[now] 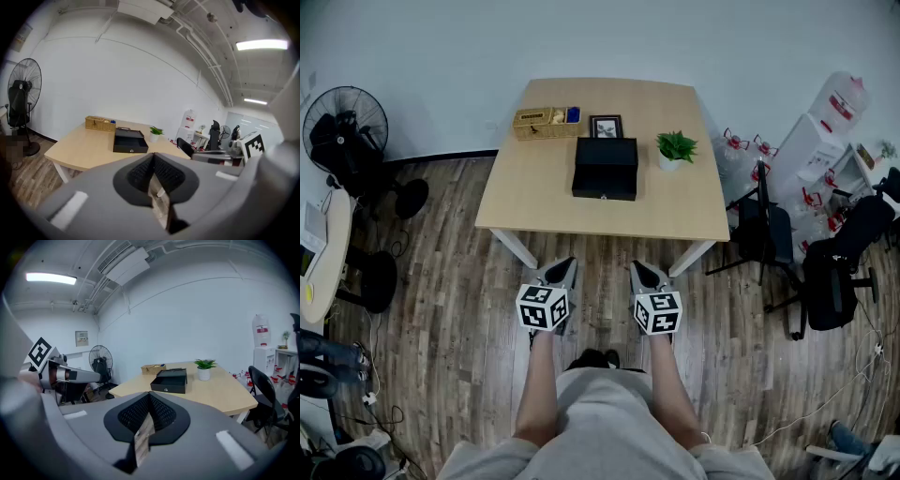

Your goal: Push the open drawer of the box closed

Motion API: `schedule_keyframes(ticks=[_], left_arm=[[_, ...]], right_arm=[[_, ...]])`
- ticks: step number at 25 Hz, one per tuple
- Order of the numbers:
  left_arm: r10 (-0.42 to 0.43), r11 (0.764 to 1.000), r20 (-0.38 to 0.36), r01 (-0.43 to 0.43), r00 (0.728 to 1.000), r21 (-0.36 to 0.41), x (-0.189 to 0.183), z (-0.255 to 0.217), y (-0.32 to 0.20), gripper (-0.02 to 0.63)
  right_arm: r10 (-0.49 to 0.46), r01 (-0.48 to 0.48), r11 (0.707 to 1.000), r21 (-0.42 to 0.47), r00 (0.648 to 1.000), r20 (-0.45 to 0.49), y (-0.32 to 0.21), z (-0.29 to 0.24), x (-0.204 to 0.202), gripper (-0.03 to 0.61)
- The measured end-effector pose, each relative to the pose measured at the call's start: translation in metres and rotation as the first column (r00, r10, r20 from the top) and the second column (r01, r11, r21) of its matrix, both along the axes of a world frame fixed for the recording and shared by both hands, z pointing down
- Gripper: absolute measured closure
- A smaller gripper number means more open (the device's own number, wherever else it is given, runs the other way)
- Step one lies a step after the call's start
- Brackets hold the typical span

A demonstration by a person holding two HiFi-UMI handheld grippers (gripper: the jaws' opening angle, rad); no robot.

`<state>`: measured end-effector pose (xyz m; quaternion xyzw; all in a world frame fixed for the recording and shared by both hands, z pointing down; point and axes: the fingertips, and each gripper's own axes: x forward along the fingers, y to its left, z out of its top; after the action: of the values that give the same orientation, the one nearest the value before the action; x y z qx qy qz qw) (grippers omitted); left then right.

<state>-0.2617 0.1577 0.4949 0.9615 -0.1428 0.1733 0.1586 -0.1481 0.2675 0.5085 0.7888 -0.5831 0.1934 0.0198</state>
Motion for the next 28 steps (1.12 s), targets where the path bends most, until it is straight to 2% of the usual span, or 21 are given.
schedule_keyframes(ticks=[3, 7, 10, 12, 15, 19, 28], left_arm=[[-0.012, 0.999, 0.038, 0.013, 0.999, -0.032, 0.005, 0.007, 0.001, 0.561], [-0.047, 0.998, 0.165, 0.055, 0.985, -0.041, 0.002, 0.032, -0.008, 0.561], [-0.062, 0.998, 0.14, 0.064, 0.988, -0.014, 0.004, 0.031, -0.013, 0.561], [-0.043, 0.999, 0.109, 0.04, 0.993, 0.033, 0.014, 0.026, -0.017, 0.561], [-0.014, 0.996, 0.103, 0.005, 0.995, 0.084, 0.031, 0.028, -0.028, 0.561], [-0.032, 0.996, 0.096, 0.024, 0.995, 0.084, 0.057, 0.034, -0.055, 0.561], [0.011, 0.997, 0.122, -0.021, 0.992, 0.079, 0.135, 0.041, -0.133, 0.561]], right_arm=[[0.0, 0.0, 1.0, -0.002, 1.0, -0.005, 0.0, 0.002, 0.008, 0.577], [0.007, -0.007, 1.0, -0.005, 1.0, -0.006, -0.003, 0.006, 0.019, 0.577], [0.032, -0.033, 0.999, 0.033, 0.999, 0.017, -0.006, 0.002, 0.029, 0.577], [0.045, -0.047, 0.997, 0.057, 0.998, 0.032, -0.011, 0.002, 0.037, 0.577], [0.046, -0.048, 0.997, 0.059, 0.999, 0.027, -0.023, 0.007, 0.048, 0.577], [0.046, -0.048, 0.997, 0.059, 0.998, 0.03, -0.042, 0.013, 0.069, 0.577], [0.086, -0.088, 0.996, 0.026, 0.993, 0.083, -0.11, 0.027, 0.148, 0.577]])
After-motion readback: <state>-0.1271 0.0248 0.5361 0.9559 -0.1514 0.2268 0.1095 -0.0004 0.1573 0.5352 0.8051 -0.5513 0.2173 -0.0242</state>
